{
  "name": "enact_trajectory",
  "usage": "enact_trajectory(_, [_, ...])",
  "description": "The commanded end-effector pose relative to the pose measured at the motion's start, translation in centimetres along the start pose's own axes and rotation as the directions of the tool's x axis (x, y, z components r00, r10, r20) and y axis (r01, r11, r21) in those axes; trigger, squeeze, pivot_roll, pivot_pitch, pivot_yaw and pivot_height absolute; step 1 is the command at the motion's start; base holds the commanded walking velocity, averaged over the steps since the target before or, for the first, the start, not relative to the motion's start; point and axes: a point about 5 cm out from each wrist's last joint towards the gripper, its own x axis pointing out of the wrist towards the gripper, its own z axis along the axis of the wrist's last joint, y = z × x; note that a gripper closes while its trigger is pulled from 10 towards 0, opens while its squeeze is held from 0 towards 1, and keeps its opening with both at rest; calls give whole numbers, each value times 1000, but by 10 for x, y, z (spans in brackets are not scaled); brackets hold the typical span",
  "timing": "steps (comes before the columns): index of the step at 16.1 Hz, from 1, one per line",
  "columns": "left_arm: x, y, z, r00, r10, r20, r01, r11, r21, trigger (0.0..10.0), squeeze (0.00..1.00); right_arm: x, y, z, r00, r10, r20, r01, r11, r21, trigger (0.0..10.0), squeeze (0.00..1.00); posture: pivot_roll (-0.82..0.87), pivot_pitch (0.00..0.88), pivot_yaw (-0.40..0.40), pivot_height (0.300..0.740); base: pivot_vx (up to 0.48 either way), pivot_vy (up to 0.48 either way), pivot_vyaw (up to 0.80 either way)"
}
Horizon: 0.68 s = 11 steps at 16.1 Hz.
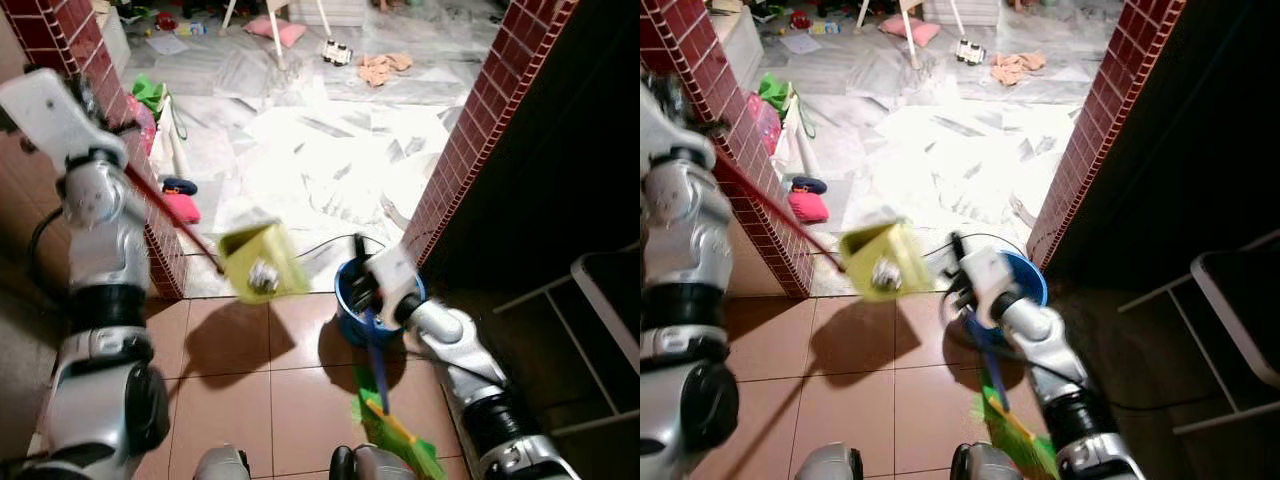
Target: Sweep floor
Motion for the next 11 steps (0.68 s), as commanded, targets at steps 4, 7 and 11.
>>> enact_trajectory(4, [11,-40,18,994,-78,77,84,994,-71,10000,0,-8,9,-10,999,8,-40,-5,997,81,10000,0,-102,67,7,740,0,0,0])
enact_trajectory(7, [13,-53,22,990,-103,93,112,989,-95,10000,0,-19,10,-11,999,0,-37,3,997,82,10000,0,-116,77,25,740,0,0,0])
enact_trajectory(11, [20,-77,28,983,-146,113,159,980,-118,10000,0,-54,6,-18,993,-103,-50,109,987,120,10000,0,-143,87,50,740,0,0,0])
